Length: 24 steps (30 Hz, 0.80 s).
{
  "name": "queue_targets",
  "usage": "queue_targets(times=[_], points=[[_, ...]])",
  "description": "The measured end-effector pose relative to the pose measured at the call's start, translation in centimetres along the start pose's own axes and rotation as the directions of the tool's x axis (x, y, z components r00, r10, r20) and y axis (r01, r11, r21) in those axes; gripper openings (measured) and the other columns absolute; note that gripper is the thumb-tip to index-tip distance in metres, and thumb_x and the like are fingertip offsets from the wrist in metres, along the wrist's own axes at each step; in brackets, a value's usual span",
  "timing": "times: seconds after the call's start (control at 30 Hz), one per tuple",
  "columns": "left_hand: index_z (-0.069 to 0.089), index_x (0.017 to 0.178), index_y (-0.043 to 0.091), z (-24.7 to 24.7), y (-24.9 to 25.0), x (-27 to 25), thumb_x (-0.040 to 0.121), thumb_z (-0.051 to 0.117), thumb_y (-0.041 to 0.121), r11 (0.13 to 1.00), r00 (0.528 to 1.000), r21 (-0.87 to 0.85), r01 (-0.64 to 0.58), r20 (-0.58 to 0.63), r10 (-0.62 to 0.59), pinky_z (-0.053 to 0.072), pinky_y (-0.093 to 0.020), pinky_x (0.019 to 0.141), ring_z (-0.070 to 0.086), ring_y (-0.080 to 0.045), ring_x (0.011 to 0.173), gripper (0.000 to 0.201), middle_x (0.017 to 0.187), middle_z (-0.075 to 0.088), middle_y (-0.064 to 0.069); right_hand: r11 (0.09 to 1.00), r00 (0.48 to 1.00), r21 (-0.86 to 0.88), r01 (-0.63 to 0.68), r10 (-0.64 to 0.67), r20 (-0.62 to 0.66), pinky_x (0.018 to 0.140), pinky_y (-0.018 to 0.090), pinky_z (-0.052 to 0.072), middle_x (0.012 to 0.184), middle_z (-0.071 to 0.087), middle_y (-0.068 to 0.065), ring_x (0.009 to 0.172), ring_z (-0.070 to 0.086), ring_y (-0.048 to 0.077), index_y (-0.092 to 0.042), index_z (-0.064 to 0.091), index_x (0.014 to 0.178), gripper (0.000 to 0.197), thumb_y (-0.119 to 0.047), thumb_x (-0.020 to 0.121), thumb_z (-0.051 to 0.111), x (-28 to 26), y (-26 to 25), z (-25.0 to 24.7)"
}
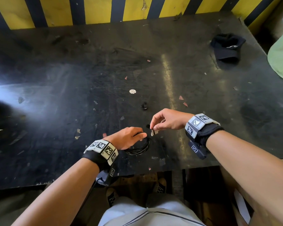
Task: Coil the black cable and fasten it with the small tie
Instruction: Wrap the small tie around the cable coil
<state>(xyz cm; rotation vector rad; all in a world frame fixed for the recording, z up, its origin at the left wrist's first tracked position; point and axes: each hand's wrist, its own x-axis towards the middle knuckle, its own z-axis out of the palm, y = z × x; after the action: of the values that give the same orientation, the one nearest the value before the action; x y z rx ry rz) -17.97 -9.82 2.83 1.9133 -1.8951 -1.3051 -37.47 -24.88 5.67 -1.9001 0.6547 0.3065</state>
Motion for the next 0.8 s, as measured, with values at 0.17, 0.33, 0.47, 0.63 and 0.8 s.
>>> queue_targets(times=[0.17,0.33,0.47,0.63,0.8], points=[[0.054,0.083,0.032,0.0,0.7,-0.7,0.105,0.040,0.052,0.999,0.999,0.002,-0.041,-0.014,0.041,0.049,-0.036,0.062,0.057,-0.017,0.063,0.033,0.080,0.065,-0.008,0.996,0.993,-0.084,-0.021,0.030,0.111,0.077,0.031,0.053,0.090,0.078,-0.008,0.073,0.065,0.000,-0.023,0.078,0.103,0.011,-0.021,0.095,0.070,0.1,-1.3,-0.6],[0.057,0.089,0.026,0.3,1.3,-1.2,0.105,0.039,0.051,0.999,0.999,0.008,-0.035,-0.011,0.035,0.049,-0.033,0.064,0.057,-0.014,0.066,0.034,0.078,0.063,-0.002,0.998,0.986,-0.057,-0.027,0.036,0.163,0.089,0.034,0.062,0.102,0.078,0.001,0.096,0.074,0.017,-0.027,0.078,0.099,0.010,-0.021,0.095,0.071,0.3,-1.8,-0.3],[0.058,0.092,0.022,0.4,1.7,-1.6,0.106,0.039,0.049,1.000,1.000,0.017,-0.023,-0.020,0.023,0.045,-0.028,0.064,0.056,-0.013,0.066,0.036,0.077,0.061,0.001,0.999,0.984,-0.017,-0.032,0.035,0.176,0.092,0.038,0.062,0.105,0.078,0.004,0.105,0.073,0.023,-0.028,0.079,0.097,0.011,-0.020,0.094,0.072,0.2,-2.1,0.0],[0.058,0.094,0.021,0.5,1.9,-1.9,0.107,0.038,0.048,0.999,0.999,0.032,-0.022,-0.032,0.023,0.042,-0.022,0.062,0.056,-0.011,0.068,0.036,0.079,0.060,0.004,0.997,0.966,-0.026,-0.075,0.079,0.247,0.094,0.038,0.061,0.107,0.078,0.003,0.102,0.073,0.014,-0.029,0.078,0.100,0.011,-0.022,0.095,0.071,0.0,-2.6,0.0],[0.060,0.100,0.017,0.7,1.9,-1.8,0.109,0.041,0.034,0.999,0.998,0.005,-0.041,-0.053,0.041,0.042,-0.015,0.059,0.054,-0.005,0.064,0.028,0.077,0.058,0.011,0.998,0.973,0.034,-0.051,0.042,0.229,0.089,0.032,0.062,0.112,0.077,0.005,0.108,0.072,0.017,-0.025,0.080,0.101,0.011,-0.020,0.093,0.074,0.1,-2.9,0.9]])
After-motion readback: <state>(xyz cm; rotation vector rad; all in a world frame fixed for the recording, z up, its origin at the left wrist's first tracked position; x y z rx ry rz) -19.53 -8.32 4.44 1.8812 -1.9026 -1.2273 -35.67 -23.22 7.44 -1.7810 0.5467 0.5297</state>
